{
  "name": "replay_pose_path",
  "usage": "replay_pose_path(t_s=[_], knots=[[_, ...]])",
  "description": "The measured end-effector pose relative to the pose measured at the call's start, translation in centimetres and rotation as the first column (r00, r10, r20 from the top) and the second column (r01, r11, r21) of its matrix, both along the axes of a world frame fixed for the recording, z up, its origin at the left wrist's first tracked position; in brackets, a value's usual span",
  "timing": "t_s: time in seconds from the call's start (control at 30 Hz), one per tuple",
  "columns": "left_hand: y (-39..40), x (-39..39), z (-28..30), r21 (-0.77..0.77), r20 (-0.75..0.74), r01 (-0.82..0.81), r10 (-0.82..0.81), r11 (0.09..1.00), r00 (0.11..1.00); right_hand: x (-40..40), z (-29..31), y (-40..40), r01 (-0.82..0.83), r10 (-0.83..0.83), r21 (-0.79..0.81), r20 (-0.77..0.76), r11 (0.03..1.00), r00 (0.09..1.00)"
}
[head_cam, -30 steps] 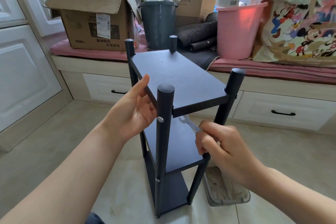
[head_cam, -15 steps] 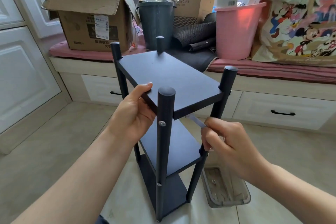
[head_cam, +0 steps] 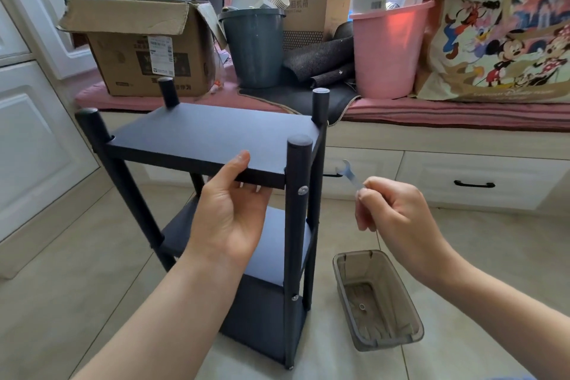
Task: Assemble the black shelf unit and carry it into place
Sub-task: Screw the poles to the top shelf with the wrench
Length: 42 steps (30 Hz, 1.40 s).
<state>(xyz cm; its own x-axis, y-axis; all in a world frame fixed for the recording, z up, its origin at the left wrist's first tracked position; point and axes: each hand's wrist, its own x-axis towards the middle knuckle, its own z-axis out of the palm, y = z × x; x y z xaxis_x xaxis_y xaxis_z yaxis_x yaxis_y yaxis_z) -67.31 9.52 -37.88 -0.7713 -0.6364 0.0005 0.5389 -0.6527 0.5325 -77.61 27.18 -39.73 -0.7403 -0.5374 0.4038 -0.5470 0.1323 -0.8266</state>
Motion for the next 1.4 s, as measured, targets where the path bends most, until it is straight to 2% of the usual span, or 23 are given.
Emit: replay_pose_path(t_s=[0.1, 0.27, 0.37, 0.43, 0.5, 0.57, 0.67, 0.73, 0.83, 0.93, 1.03, 1.4], knots=[[0.9, -0.8, -0.1, -0.021, 0.003, 0.033, -0.033, 0.999, 0.999, 0.0, -0.2, 0.0, -0.003, 0.004, -0.042, 0.010, 0.999, 1.000], [2.7, -2.9, -0.5, -0.118, 0.040, 0.053, -0.049, 0.992, 0.998, 0.5, 0.3, 0.0, 0.052, -0.025, -0.302, 0.094, 0.952, 0.995], [3.8, -4.1, -1.3, -0.311, 0.192, -0.036, 0.101, 0.950, 0.976, 1.1, 0.7, 0.0, 0.044, -0.024, -0.377, 0.057, 0.925, 0.998], [4.4, -4.5, -1.6, -0.454, 0.271, -0.045, 0.186, 0.890, 0.944, 1.7, 0.6, -0.2, 0.010, -0.003, -0.360, 0.018, 0.933, 1.000], [4.8, -4.8, -1.6, -0.500, 0.305, 0.027, 0.147, 0.865, 0.941, 2.2, 0.2, -0.4, -0.027, 0.018, -0.299, -0.030, 0.954, 0.999], [4.9, -4.8, -1.6, -0.474, 0.350, 0.106, 0.076, 0.874, 0.934, 2.6, -0.2, -0.6, -0.066, 0.051, -0.219, -0.073, 0.973, 0.996], [4.1, -3.7, -1.4, -0.343, 0.358, 0.125, 0.006, 0.931, 0.934, 2.9, -0.6, -0.8, -0.117, 0.103, -0.146, -0.099, 0.982, 0.990], [2.9, -2.5, -1.0, -0.275, 0.353, 0.077, 0.026, 0.958, 0.935, 2.8, -0.8, -1.0, -0.126, 0.115, -0.107, -0.098, 0.986, 0.988], [0.6, -0.5, -0.3, -0.226, 0.324, -0.092, 0.164, 0.970, 0.932, 2.8, -0.9, -1.5, -0.145, 0.140, -0.056, -0.082, 0.988, 0.987], [-1.5, 1.4, 0.3, -0.243, 0.318, -0.243, 0.314, 0.939, 0.895, 2.9, -1.0, -2.1, -0.174, 0.171, -0.024, -0.088, 0.985, 0.981], [-2.2, 2.3, 0.4, -0.300, 0.313, -0.280, 0.371, 0.912, 0.874, 3.2, -1.2, -2.6, -0.203, 0.202, 0.006, -0.070, 0.979, 0.977], [-0.4, 2.4, 0.3, -0.423, 0.338, -0.083, 0.242, 0.902, 0.910, 4.4, -1.3, -4.1, -0.217, 0.220, 0.042, -0.072, 0.975, 0.973]])
